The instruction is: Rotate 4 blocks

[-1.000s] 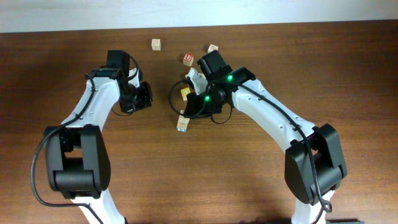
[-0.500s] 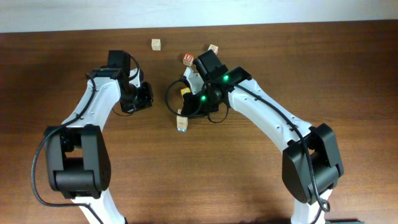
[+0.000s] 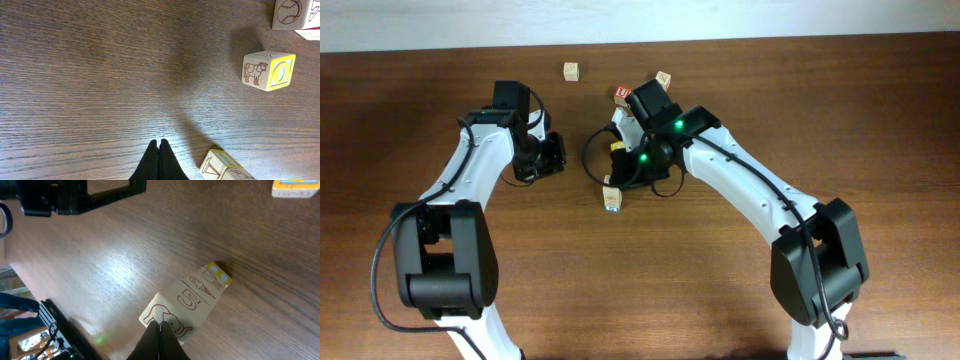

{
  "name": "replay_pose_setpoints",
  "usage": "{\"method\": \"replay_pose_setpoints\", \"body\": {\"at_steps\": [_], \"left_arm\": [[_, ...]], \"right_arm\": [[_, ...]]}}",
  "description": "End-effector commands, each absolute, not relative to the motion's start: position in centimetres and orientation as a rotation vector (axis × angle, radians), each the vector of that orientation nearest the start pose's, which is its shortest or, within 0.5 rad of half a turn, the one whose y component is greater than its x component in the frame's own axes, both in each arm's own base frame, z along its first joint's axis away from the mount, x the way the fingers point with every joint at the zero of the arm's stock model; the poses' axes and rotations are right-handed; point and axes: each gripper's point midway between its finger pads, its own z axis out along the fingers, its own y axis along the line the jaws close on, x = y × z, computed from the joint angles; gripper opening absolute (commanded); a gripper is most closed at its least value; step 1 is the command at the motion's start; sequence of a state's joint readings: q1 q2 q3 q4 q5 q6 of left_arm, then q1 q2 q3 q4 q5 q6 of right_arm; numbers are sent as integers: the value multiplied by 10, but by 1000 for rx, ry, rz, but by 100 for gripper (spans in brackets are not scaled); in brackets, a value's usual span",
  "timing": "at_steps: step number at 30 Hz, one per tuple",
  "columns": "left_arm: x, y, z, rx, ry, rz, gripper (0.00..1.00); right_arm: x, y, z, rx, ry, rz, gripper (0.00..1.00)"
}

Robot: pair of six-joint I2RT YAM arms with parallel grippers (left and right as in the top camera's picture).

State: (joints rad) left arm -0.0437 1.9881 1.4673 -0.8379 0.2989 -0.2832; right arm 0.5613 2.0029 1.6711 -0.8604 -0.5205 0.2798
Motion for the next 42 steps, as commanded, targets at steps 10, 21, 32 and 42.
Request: {"method": "replay_pose_setpoints", "body": {"at_steps": [10,21,32,42], "left_arm": [[422,-68,56,-277,2913,-475,0],[463,-60,187,-117,2698,-390,9],[414,-40,283,-66,2567,-230,60],[401,-39,277,-73,2620,-226,99]], "right_arm": [[358,321,128,-592,2802,840,4],[400,239,295,-477,2590,432,73],[359,161,374,-282,2507,205,98],[247,105,495,-225,2130,304,98]]}}
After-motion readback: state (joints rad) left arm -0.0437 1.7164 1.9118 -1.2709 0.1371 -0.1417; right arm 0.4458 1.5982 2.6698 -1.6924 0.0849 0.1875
